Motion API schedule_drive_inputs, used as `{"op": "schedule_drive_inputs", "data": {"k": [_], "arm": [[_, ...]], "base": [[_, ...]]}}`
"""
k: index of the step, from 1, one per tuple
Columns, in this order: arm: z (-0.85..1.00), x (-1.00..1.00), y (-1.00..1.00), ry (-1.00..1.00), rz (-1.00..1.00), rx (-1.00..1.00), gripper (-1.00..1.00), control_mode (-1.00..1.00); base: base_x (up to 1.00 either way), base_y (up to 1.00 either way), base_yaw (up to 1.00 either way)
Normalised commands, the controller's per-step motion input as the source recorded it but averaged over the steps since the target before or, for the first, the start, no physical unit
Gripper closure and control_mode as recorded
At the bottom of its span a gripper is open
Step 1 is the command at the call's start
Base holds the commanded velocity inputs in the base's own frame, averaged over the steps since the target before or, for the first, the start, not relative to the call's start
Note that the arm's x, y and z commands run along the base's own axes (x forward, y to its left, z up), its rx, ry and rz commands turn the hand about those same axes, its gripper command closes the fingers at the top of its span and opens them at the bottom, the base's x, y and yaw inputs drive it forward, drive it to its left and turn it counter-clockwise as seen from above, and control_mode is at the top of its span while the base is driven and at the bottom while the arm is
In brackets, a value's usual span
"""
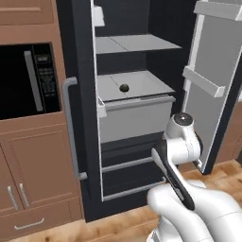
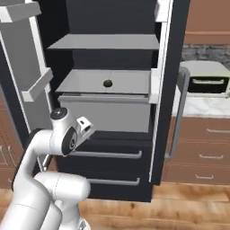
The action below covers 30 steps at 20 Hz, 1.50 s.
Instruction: Place the cold items (corn and squash) from the fridge in one tupperware on the dining counter. Place the warm items (kebab skewer and hot dog) in the stove area in another tupperware.
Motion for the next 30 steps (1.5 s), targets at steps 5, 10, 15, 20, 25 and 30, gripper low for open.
{"op": "schedule_drive_inputs", "data": {"k": [5,10,15,20,25,30], "arm": [[0.0,0.0,0.0,0.0,0.0,0.0,-1.0,1.0],[0.0,0.0,0.0,0.0,0.0,0.0,-1.0,1.0],[0.0,0.0,0.0,0.0,0.0,0.0,-1.0,1.0],[0.0,0.0,0.0,0.0,0.0,0.0,-1.0,1.0],[0.0,0.0,0.0,0.0,0.0,0.0,-1.0,1.0],[0.09,0.47,-0.22,0.01,0.09,0.05,-1.0,-1.0]], "base": [[0.61,-0.01,0.16],[0.62,-0.1,0.15],[0.58,-0.23,0.15],[0.46,-0.41,0.13],[0.31,-0.42,0.16],[0.0,0.0,0.0]]}}
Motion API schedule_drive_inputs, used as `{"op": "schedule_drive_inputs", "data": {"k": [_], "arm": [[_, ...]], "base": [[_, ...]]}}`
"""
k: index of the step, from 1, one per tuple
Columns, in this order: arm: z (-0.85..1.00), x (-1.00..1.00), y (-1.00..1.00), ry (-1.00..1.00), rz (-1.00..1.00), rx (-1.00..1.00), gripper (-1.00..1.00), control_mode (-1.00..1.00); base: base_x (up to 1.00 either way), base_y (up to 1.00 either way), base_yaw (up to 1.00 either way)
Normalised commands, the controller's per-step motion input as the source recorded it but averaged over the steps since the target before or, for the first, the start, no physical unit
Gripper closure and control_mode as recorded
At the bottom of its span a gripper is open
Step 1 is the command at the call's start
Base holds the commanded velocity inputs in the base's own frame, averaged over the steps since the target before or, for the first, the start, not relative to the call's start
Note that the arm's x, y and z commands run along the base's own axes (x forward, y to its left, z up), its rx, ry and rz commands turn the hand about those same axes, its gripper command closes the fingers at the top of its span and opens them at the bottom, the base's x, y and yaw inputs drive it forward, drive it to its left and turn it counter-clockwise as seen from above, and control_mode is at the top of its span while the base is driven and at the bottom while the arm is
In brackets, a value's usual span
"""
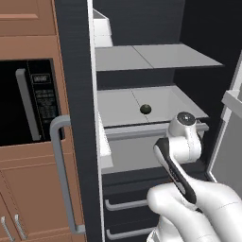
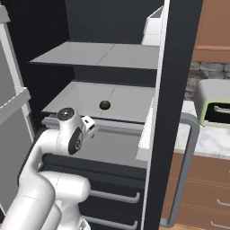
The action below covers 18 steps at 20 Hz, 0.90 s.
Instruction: Place the cold items (corn and squash) from the fridge in one tupperware on the dining counter. Place the warm items (kebab skewer and hot dog) in the stove area in another tupperware.
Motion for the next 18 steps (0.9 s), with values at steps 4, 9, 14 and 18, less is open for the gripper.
{"op": "schedule_drive_inputs", "data": {"k": [4,9,14,18], "arm": [[0.25,0.39,0.0,0.0,0.0,0.06,-1.0,-1.0],[0.39,0.29,-0.03,-0.03,-0.02,0.26,-1.0,-1.0],[0.5,0.18,0.0,-0.08,-0.13,0.26,-1.0,-1.0],[0.45,0.28,0.04,0.01,-0.25,0.14,-1.0,-1.0]], "base": [[0.0,0.0,0.0],[0.0,0.0,0.0],[0.0,0.0,0.0],[0.0,0.0,0.0]]}}
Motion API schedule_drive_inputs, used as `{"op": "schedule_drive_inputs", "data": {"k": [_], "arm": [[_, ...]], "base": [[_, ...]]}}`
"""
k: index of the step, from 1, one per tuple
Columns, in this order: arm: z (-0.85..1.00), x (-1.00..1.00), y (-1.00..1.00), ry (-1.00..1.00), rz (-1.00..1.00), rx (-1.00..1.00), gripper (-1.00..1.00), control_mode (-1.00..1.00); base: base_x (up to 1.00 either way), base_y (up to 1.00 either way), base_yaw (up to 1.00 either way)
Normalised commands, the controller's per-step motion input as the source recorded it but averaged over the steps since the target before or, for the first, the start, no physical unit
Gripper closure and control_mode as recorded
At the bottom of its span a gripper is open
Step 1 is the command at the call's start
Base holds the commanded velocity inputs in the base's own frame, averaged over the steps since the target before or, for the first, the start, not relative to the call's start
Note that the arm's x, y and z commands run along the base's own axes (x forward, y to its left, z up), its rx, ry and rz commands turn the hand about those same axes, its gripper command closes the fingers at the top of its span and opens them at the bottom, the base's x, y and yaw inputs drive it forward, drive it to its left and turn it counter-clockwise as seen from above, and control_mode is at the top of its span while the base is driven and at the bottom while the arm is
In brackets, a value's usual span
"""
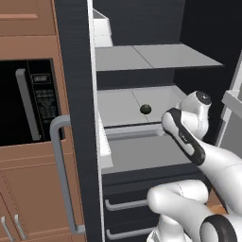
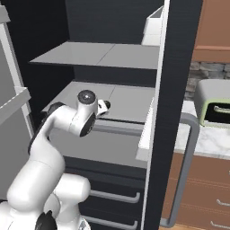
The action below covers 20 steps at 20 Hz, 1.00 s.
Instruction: Place the cold items (corn and squash) from the fridge in one tupperware on the dining counter. Place the warm items (kebab skewer and hot dog) in the stove area in another tupperware.
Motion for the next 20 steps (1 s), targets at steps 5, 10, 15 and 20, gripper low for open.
{"op": "schedule_drive_inputs", "data": {"k": [5,10,15,20], "arm": [[0.34,0.22,0.02,0.03,-0.25,0.05,-1.0,-1.0],[0.0,0.25,0.07,0.01,-0.22,0.0,-1.0,-1.0],[-0.05,0.41,0.11,0.0,-0.15,0.0,-1.0,-1.0],[-0.01,0.64,0.05,0.03,-0.06,0.0,-1.0,-1.0]], "base": [[0.0,0.0,0.0],[0.0,0.0,0.0],[0.0,0.0,0.0],[0.0,0.0,0.0]]}}
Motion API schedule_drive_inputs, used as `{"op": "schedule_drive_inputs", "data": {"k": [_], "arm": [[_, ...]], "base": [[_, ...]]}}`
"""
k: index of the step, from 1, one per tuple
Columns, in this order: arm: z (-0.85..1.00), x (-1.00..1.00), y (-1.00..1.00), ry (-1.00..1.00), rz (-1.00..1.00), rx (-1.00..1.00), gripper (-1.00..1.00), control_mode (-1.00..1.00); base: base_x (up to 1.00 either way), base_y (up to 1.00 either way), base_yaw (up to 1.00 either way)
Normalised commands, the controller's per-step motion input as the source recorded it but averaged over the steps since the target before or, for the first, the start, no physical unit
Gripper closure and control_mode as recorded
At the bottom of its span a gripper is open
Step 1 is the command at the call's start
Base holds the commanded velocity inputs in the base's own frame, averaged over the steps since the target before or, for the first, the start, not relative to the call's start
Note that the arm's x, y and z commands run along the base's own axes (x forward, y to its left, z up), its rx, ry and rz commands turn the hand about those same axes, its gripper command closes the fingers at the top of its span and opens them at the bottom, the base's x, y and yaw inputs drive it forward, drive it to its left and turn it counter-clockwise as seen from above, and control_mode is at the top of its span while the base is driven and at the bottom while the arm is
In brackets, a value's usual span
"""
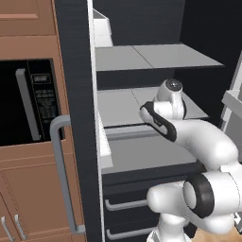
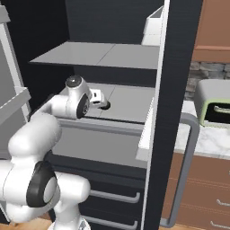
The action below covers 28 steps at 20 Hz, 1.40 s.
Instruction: Place the cold items (corn and squash) from the fridge in one tupperware on the dining counter. Place the warm items (kebab skewer and hot dog) in the stove area in another tupperware.
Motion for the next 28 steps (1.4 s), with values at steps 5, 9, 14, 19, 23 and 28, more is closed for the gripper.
{"op": "schedule_drive_inputs", "data": {"k": [5,9,14,19,23,28], "arm": [[-0.02,0.79,-0.08,0.14,-0.01,0.0,-1.0,-1.0],[-0.19,0.72,-0.21,0.15,-0.01,0.0,-1.0,-1.0],[-0.39,0.43,-0.13,0.06,-0.04,0.0,-1.0,-1.0],[-0.52,0.14,0.0,0.0,-0.03,0.01,-1.0,-1.0],[-0.22,0.27,0.0,0.0,-0.05,0.07,-1.0,-1.0],[-0.02,0.41,0.0,0.0,-0.06,0.11,-1.0,-1.0]], "base": [[0.0,0.0,0.0],[0.0,0.0,0.0],[0.0,0.0,0.0],[0.0,0.0,0.0],[0.0,0.0,0.0],[0.0,0.0,0.0]]}}
